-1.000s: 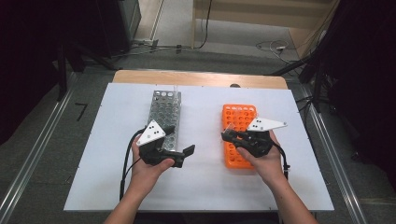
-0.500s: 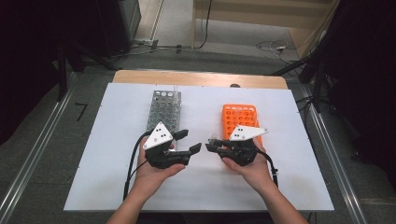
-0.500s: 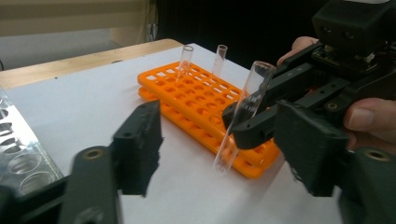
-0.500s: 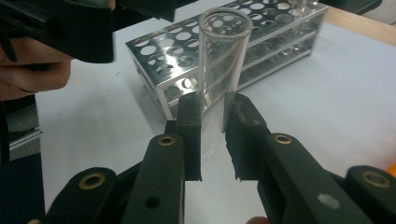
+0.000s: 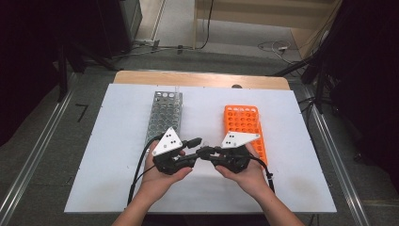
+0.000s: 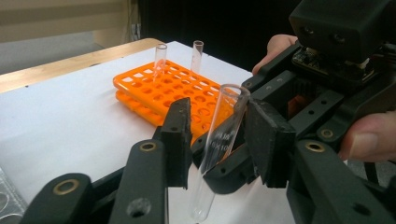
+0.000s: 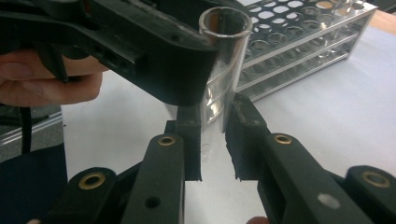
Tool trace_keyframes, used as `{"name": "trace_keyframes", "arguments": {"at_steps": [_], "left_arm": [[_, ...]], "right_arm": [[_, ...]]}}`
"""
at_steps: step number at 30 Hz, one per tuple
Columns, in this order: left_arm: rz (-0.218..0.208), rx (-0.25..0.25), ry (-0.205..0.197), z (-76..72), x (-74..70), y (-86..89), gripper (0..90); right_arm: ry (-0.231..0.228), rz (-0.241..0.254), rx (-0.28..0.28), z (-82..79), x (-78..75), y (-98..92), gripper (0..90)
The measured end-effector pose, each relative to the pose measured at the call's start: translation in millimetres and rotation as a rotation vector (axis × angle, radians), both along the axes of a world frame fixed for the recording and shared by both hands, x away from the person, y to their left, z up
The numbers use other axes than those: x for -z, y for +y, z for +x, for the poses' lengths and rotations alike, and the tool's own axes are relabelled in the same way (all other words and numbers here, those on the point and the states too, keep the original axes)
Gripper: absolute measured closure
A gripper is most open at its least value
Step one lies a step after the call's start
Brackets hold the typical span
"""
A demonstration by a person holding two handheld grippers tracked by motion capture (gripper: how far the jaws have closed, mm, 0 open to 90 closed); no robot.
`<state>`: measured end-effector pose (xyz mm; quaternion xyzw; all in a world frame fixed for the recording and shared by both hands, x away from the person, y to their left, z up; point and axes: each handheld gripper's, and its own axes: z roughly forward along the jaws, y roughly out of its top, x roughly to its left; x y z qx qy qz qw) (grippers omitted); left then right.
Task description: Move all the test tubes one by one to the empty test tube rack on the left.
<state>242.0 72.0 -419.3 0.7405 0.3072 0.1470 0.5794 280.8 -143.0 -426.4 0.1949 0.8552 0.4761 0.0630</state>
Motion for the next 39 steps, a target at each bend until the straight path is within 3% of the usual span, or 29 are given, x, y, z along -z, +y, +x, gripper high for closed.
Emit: {"name": "trace_keyframes", "arguments": {"at_steps": [11,21,26,30,34,39], "left_arm": [[-0.003,0.018,0.001,-0.6,1.2,-1.6,71.8],[-0.015,-0.014,0.001,1.3,1.8,1.1,75.6],[-0.024,-0.027,0.007,4.3,2.6,2.8,75.7],[-0.027,-0.044,0.013,9.2,1.0,7.3,75.7],[-0.045,-0.068,0.015,14.9,-1.6,13.2,75.8],[-0.032,-0.094,0.006,22.8,-7.7,19.2,75.8]], "right_arm": [[0.006,-0.01,-0.023,-5.9,0.1,7.4,73.9],[0.017,0.005,-0.025,-3.5,0.5,5.7,72.7],[0.008,0.037,-0.017,-1.5,-1.4,-1.9,59.4],[-0.028,0.064,0.04,0.8,-4.2,-16.6,41.2],[-0.042,0.1,0.098,3.8,-4.9,-43.2,31.7],[-0.042,0.126,0.146,5.7,-1.3,-73.4,20.4]]}}
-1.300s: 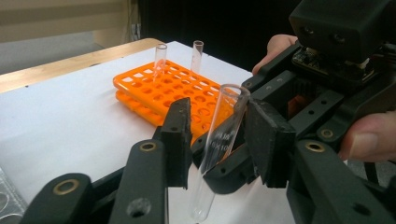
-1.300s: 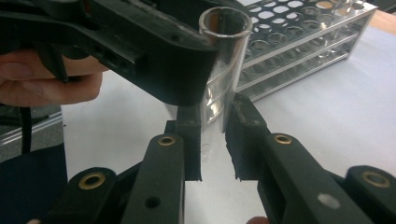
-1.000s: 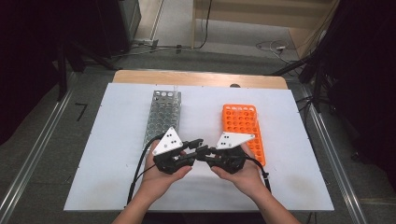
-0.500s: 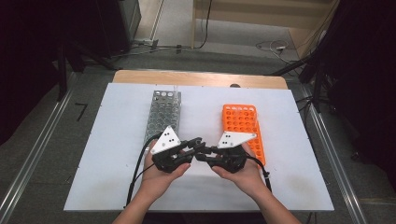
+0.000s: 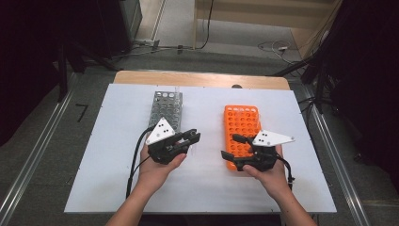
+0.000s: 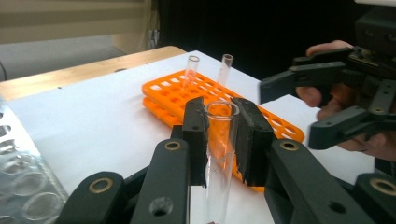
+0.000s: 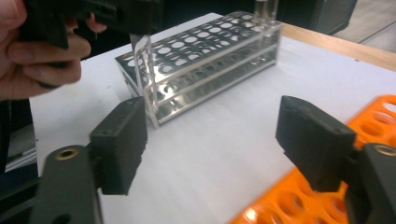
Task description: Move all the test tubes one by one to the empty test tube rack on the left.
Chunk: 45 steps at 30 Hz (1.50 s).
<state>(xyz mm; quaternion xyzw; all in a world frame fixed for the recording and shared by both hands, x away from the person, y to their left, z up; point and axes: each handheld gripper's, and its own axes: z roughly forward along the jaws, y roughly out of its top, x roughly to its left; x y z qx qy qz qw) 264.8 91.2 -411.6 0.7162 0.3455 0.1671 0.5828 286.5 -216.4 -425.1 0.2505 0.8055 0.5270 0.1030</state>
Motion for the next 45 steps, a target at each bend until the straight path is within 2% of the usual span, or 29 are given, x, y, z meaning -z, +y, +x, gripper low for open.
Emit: {"name": "trace_keyframes", "arguments": {"at_steps": [6,13,19,23,29,33,37,45], "left_arm": [[0.001,-0.039,-0.009,12.0,-8.6,9.7,75.8],[-0.003,-0.094,-0.026,28.3,-18.3,23.6,75.8],[-0.005,-0.12,-0.032,41.2,-23.2,30.0,75.8],[-0.012,-0.131,-0.037,49.6,-26.6,33.8,75.8],[0.002,-0.168,-0.039,63.4,-31.0,39.7,75.8],[0.004,-0.198,-0.038,74.3,-31.7,44.0,75.8],[-0.013,-0.226,-0.028,86.4,-31.8,48.3,75.8],[0.0,-0.28,-0.046,107.4,-30.6,48.0,75.8]], "right_arm": [[-0.017,0.018,0.047,-0.2,2.2,-26.3,11.3],[-0.01,0.011,0.077,-3.8,10.9,-51.9,0.4],[0.003,0.008,0.108,-8.7,20.6,-72.9,0.0],[-0.004,0.025,0.104,-13.7,21.7,-84.7,0.0],[-0.006,0.023,0.119,-21.0,22.7,-96.6,0.0],[0.009,0.023,0.125,-23.5,27.3,-102.4,0.0],[0.026,0.015,0.132,-21.1,32.9,-103.7,0.0],[0.026,0.026,0.141,-19.4,34.4,-106.1,0.0]]}}
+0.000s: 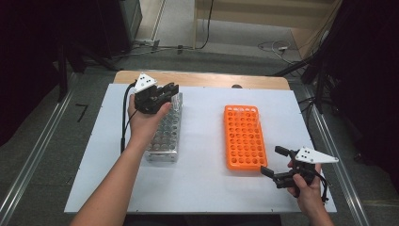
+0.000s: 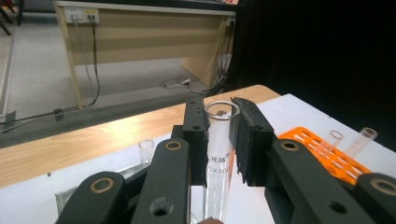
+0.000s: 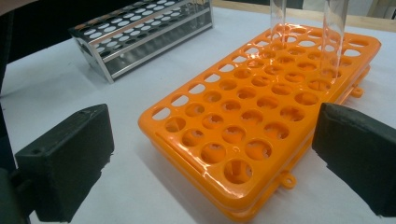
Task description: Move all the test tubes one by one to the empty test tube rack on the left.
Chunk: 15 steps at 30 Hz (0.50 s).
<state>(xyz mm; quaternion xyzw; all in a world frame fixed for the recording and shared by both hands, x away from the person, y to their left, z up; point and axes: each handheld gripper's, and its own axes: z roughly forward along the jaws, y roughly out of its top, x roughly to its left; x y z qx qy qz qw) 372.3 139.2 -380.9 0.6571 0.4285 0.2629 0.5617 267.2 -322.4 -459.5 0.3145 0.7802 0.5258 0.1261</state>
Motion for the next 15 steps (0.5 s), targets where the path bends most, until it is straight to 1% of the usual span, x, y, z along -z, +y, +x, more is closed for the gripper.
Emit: {"name": "trace_keyframes", "arguments": {"at_steps": [6,12,15], "left_arm": [[0.011,-0.038,-0.002,14.9,5.5,-3.1,75.8],[0.029,-0.065,0.005,26.4,16.9,-5.1,75.7],[0.031,-0.078,0.01,30.7,21.1,-6.5,75.7]], "right_arm": [[0.004,0.002,0.0,-0.6,-0.2,1.0,0.0],[0.006,0.008,0.001,-0.3,-0.4,0.5,0.0],[0.005,0.009,-0.001,0.2,-0.2,-0.3,0.0]]}}
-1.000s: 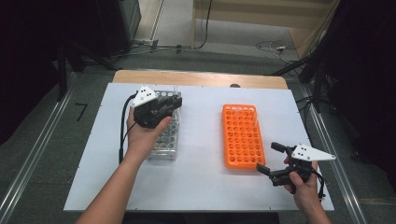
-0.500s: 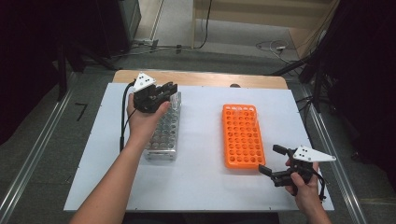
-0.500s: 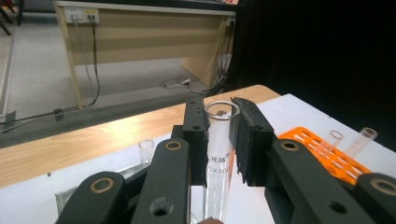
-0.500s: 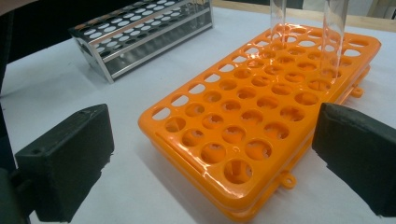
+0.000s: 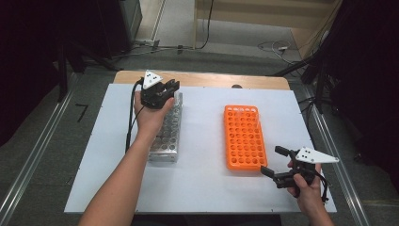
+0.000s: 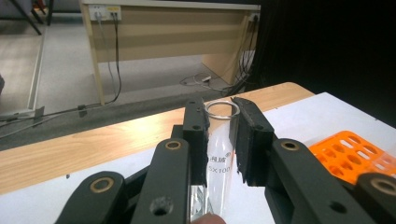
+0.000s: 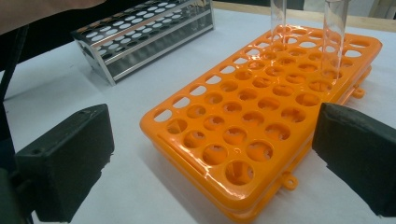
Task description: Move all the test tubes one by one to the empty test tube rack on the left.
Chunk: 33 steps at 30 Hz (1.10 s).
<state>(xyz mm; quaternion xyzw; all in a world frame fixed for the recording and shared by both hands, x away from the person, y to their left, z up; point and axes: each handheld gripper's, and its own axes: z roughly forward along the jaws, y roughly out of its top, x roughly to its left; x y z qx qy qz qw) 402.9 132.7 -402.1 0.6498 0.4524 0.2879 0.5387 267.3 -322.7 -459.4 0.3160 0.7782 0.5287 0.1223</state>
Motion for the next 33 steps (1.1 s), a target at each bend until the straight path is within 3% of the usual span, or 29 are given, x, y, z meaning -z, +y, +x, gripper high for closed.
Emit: {"name": "trace_keyframes", "arguments": {"at_steps": [4,16,21,30,33], "left_arm": [[0.024,-0.011,-0.002,4.2,5.3,-2.7,75.7],[0.042,-0.031,0.048,8.4,19.8,-4.9,75.6],[0.051,-0.025,0.102,8.8,27.5,-3.8,75.4],[0.066,-0.01,0.139,8.9,28.3,-4.8,74.5],[0.058,-0.001,0.16,8.8,28.3,-3.5,69.1]], "right_arm": [[0.006,0.002,0.002,-0.1,0.1,-0.6,0.0],[0.004,0.009,0.007,0.6,0.3,-1.8,0.0],[0.004,0.009,0.008,0.4,0.1,-1.7,0.0],[0.005,0.004,0.01,0.6,0.3,-0.8,0.0],[0.007,0.002,0.011,0.9,0.8,-0.6,0.0]]}}
